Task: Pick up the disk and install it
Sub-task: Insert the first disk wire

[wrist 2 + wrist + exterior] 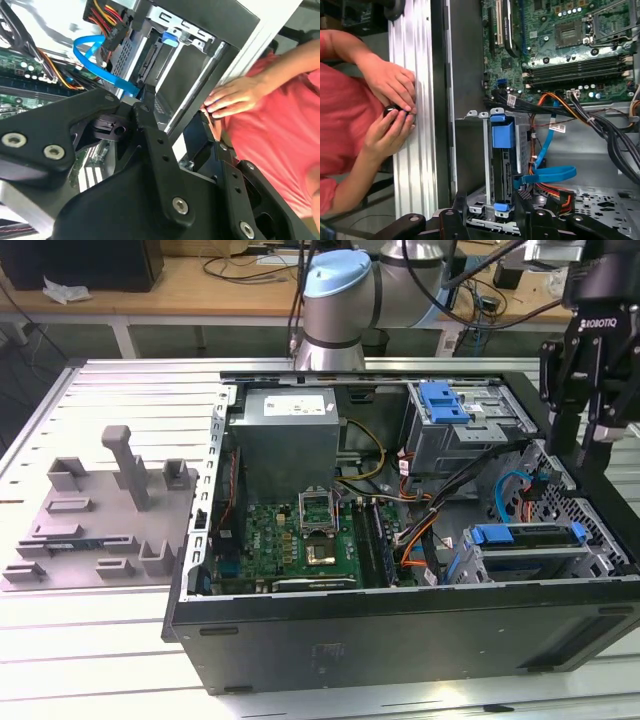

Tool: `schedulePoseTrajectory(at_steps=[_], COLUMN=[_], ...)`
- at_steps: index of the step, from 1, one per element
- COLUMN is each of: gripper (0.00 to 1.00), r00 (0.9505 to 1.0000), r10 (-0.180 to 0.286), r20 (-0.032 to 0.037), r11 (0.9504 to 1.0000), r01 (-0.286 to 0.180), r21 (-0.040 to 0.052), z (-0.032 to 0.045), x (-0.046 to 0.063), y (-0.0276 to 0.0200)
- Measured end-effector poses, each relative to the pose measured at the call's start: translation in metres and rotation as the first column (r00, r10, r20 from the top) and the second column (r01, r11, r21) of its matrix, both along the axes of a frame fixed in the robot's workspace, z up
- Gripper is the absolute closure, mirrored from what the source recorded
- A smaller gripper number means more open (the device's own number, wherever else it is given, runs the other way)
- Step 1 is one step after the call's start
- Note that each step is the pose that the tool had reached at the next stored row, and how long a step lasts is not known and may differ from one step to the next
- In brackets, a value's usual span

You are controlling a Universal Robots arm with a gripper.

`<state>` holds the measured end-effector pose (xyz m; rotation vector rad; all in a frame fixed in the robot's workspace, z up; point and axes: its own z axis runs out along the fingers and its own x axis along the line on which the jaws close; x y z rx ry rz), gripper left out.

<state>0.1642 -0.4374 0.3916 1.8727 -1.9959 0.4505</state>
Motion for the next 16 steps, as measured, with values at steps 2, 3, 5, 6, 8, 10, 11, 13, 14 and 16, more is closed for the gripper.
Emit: schedulePoseTrajectory(at_steps=[2,3,5,6,8,10,11,13,14,16], gripper=[0.49,0.49,0.49,0.49,0.49,0.49,0.49,0.49,0.49,0.49], r00=[1.0,0.9999,0.9984,0.9972,0.9934,0.9918,0.9915,0.9911,0.991,0.991], r10=[-0.005,-0.017,-0.056,-0.075,-0.115,-0.127,-0.13,-0.133,-0.134,-0.134], r20=[0.0,0.0,0.0001,0.0,0.0001,0.0,0.0,0.0,0.0001,0.0001], r11=[1.0,0.9998,0.9984,0.9972,0.9934,0.9918,0.9915,0.9911,0.991,0.991], r01=[0.005,0.017,0.056,0.075,0.115,0.127,0.13,0.133,0.134,0.134], r21=[-0.0026,-0.0025,-0.0029,-0.0027,-0.0028,-0.0023,-0.0027,-0.0026,-0.0027,-0.0033], z=[-0.0009,-0.0016,-0.0032,-0.0041,-0.006,-0.0077,-0.0083,-0.0099,-0.011,-0.0128], x=[0.001,0.001,0.002,0.002,0.002,0.004,0.005,0.007,0.009,0.011], y=[0.0048,0.0048,0.0049,0.0049,0.0049,0.0056,0.0064,0.0093,0.012,0.0178])
